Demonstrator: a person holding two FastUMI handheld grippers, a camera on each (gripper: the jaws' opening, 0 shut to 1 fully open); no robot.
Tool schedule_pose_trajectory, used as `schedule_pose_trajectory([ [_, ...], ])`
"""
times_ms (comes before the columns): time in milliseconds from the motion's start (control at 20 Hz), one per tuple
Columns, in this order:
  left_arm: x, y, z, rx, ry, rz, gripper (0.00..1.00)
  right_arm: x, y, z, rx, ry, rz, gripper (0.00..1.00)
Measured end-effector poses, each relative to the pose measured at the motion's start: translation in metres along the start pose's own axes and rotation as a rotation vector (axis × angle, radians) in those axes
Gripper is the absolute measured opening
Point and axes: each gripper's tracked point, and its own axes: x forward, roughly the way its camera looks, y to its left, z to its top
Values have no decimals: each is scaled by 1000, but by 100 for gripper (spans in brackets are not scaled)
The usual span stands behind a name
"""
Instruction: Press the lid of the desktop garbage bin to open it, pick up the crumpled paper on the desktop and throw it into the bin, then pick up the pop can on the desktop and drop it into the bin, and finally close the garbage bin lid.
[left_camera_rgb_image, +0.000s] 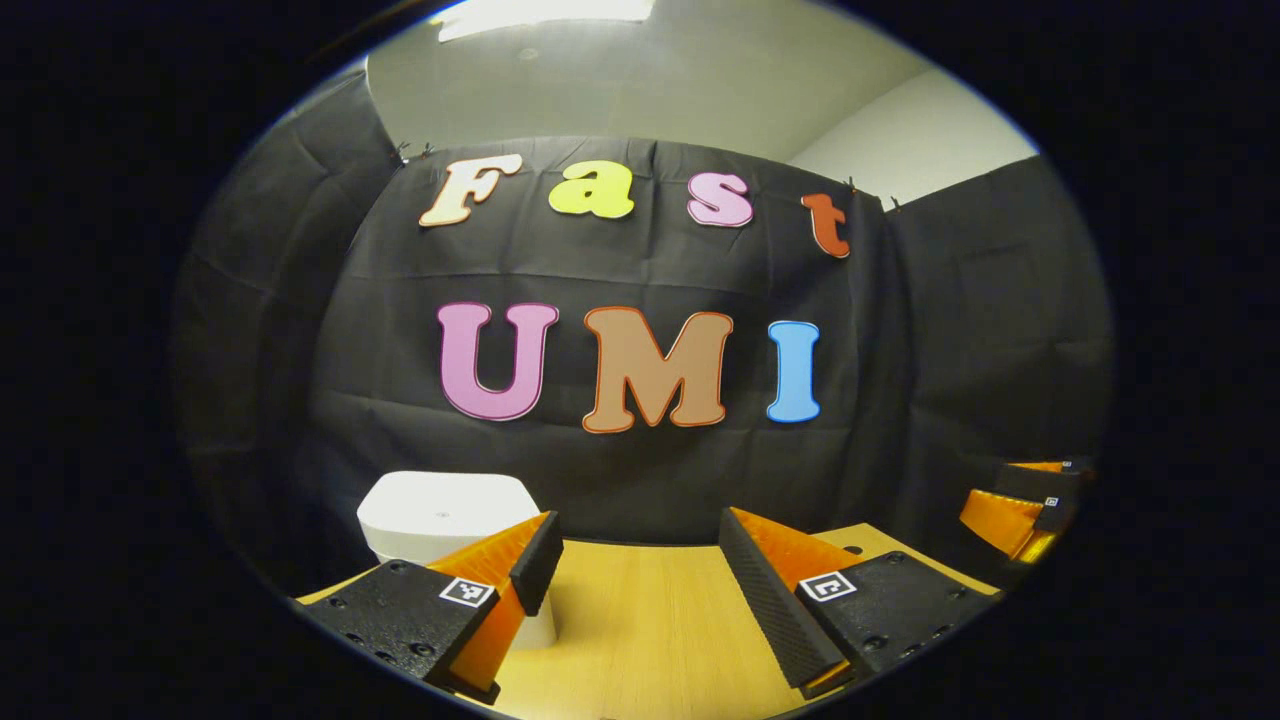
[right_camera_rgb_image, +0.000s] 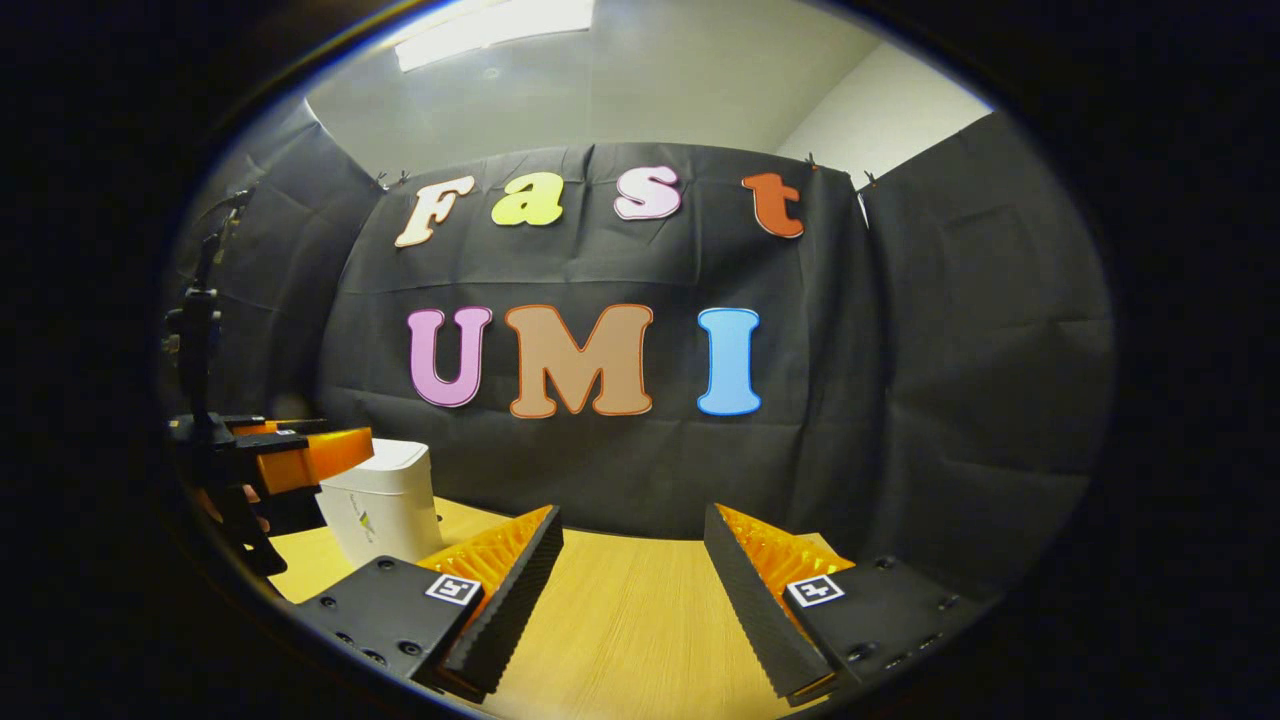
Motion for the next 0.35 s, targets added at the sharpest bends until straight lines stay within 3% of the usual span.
schedule_pose_trajectory([
  [100,-1,3,-4,-31,15,6,94,0,4,0,2,8,7,95],
  [350,-4,4,6,-39,-11,6,93,-2,8,-3,-5,17,17,95],
])
